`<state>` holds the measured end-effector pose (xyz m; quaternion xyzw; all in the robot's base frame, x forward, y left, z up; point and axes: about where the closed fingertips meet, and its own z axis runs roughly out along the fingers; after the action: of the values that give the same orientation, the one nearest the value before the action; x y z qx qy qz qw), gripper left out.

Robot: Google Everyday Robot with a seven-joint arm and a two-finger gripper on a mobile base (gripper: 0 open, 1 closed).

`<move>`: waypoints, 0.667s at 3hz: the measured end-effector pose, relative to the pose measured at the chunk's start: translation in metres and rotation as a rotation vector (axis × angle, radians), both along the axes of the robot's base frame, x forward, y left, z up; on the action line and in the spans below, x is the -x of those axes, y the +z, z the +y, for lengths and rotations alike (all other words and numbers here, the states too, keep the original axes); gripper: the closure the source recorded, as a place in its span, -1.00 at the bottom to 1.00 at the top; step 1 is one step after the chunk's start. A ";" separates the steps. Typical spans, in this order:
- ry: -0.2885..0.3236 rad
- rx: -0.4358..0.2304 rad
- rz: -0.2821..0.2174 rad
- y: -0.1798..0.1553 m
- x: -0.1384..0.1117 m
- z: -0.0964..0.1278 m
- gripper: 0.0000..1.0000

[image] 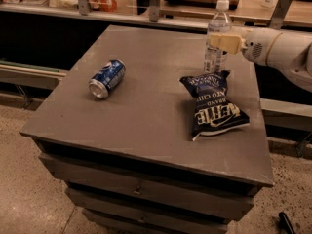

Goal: Move blue plastic bottle near blue chip bag

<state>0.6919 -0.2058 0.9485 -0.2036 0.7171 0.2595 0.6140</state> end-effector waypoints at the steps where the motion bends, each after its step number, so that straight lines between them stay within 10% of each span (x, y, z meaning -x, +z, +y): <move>1: -0.007 -0.019 0.008 -0.007 0.009 0.003 1.00; 2: -0.010 -0.036 -0.007 -0.013 0.014 0.006 0.71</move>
Offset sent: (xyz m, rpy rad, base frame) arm -0.0216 0.0080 -0.0213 0.0556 -0.0406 -0.0182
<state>0.6777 -0.1997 0.9351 -0.1896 0.7113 0.2685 0.6214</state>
